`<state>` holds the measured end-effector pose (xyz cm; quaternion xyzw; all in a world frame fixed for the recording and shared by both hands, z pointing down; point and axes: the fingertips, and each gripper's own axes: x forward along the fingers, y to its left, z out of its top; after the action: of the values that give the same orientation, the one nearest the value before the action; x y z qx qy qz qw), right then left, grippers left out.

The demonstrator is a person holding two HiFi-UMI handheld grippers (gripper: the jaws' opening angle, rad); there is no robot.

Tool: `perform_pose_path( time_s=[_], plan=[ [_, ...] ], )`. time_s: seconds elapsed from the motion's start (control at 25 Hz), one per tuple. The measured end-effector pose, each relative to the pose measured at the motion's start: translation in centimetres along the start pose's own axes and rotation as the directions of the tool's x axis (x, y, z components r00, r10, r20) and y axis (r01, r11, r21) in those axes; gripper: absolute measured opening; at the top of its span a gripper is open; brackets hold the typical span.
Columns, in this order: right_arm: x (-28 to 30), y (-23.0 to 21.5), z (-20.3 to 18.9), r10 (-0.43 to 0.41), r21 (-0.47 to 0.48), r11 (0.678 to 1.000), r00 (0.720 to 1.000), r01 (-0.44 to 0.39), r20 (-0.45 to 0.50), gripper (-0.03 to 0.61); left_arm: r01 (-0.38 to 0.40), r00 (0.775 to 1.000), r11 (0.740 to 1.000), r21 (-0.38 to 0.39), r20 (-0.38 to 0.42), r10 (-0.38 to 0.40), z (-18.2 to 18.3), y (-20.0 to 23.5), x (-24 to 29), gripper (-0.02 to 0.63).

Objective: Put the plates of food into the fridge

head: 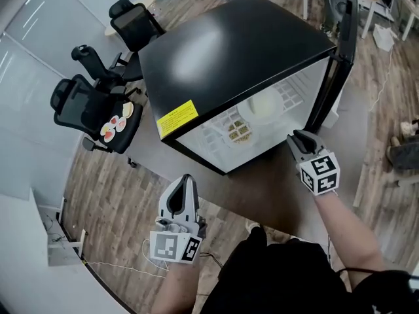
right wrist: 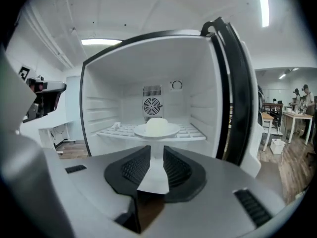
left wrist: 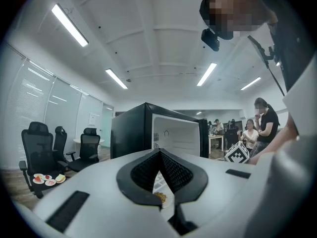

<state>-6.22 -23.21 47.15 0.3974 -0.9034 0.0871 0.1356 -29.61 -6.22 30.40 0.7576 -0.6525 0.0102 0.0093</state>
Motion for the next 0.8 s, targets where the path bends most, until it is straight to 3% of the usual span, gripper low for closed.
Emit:
perform_pose_path(
  time_s=[0.44, 0.8],
  plan=[
    [-10.2, -4.9, 2.3, -0.045, 0.033, 0.999, 0.995, 0.042, 0.091, 0.089, 0.044, 0.999, 0.999, 0.006, 0.022, -0.044, 0.5, -8.8, -0.3, 0.003],
    [-16.0, -6.3, 3.6, -0.035, -0.009, 0.999, 0.99, 0.036, 0.134, 0.078, 0.091, 0.996, 0.996, -0.011, 0.006, -0.091, -0.9, -14.1, -0.3, 0.003]
  ],
)
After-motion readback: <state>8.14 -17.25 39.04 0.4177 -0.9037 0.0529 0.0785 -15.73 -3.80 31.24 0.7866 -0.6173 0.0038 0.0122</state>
